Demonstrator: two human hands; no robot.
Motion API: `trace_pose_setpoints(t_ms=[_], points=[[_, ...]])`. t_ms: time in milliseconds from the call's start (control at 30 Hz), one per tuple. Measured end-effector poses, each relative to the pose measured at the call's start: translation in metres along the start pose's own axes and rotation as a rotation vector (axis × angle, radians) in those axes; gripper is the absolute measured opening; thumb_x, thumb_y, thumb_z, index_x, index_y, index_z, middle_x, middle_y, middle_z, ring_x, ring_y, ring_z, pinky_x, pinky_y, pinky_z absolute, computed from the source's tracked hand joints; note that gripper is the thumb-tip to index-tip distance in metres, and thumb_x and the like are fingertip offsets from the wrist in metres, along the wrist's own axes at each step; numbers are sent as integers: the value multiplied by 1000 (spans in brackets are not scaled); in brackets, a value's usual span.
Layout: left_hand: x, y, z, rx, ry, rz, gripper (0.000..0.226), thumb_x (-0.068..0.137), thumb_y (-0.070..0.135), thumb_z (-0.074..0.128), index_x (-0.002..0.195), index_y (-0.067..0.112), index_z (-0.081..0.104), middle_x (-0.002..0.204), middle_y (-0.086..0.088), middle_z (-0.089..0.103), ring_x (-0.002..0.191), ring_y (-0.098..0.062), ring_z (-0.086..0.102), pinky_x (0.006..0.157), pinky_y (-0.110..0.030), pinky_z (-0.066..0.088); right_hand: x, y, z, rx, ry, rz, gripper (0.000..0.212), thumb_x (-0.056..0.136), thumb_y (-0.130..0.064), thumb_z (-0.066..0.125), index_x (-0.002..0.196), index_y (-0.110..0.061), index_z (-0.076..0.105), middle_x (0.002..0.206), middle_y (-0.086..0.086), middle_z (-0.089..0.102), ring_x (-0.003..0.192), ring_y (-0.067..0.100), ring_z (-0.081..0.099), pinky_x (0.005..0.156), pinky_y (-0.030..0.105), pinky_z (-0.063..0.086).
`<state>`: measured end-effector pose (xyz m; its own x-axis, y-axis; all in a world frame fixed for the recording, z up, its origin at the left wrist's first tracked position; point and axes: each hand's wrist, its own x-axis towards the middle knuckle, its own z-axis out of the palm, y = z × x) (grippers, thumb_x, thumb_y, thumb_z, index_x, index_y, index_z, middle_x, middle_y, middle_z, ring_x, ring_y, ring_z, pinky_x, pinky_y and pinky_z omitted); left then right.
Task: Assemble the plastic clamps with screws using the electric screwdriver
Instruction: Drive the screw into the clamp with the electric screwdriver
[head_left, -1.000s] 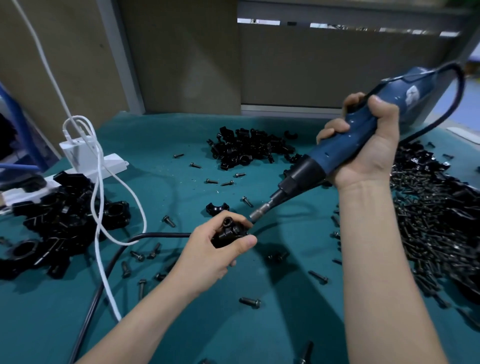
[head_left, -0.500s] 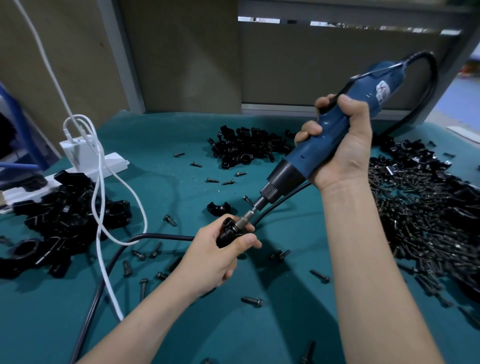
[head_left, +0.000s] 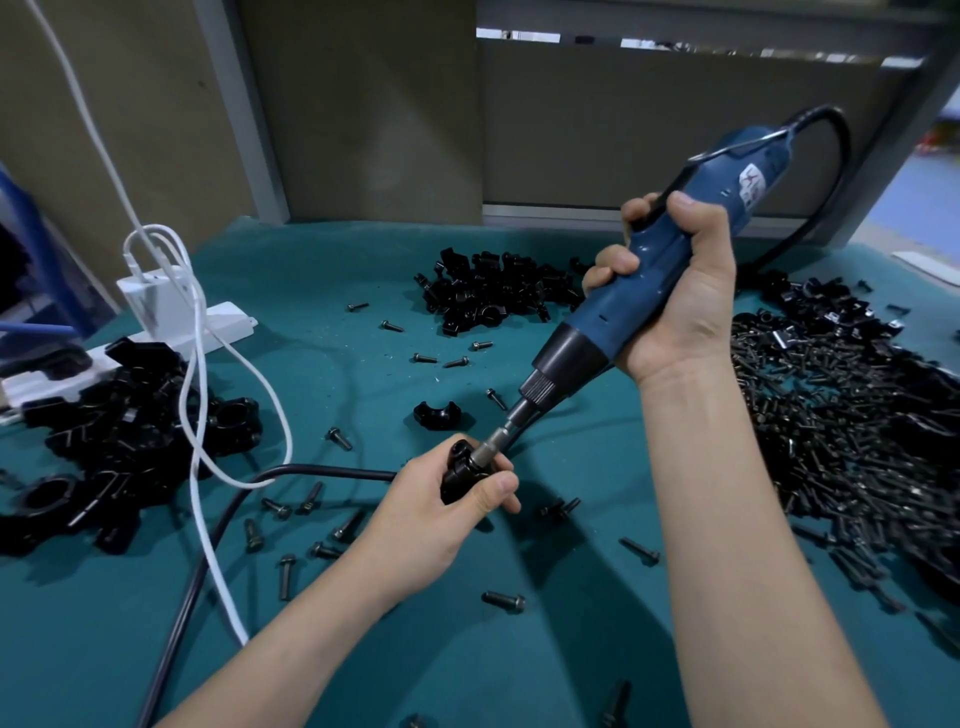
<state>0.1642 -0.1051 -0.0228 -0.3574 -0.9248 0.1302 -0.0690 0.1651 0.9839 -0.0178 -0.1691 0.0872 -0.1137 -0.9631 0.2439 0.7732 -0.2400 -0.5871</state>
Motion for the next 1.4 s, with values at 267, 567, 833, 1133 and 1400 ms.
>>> trace_pose_setpoints(t_ms=[267,567,833,1133,1400], points=[[-2,0,0,95,33,4,8,90,18,63,92,11,62,75,4,72,47,8,48,53,-6,37,0,1,0,-11,-2,-11,6,80,-22,56,79,-18,51,74,-7,60,44,7,46,48,21,43],[0,0,0,63,37,-4,32,77,44,59,93,17,61,78,3,73,45,6,46,49,-7,36,0,2,-1,11,-11,-18,7,82,-22,55,78,-18,52,73,-7,59,44,7,46,48,21,44],[1,-1,-3,88,-11,-9,32,80,46,65,92,17,61,78,2,73,57,3,56,57,-8,41,-1,1,-2,28,-41,-13,6,80,-22,55,80,-18,51,72,-7,59,44,6,45,47,21,43],[-1,2,-6,-3,-55,-90,31,88,40,65,93,10,58,74,-2,72,40,-5,40,42,-12,34,-1,3,-4,87,-63,-3,10,77,-20,59,82,-18,51,73,-8,60,44,6,46,47,20,43],[-5,6,-2,-586,-355,-398,49,65,57,81,86,15,64,76,-7,63,35,-1,26,37,-13,23,0,-2,-10,294,-324,24,52,51,-13,88,90,-14,55,73,-3,63,41,11,50,44,22,46]])
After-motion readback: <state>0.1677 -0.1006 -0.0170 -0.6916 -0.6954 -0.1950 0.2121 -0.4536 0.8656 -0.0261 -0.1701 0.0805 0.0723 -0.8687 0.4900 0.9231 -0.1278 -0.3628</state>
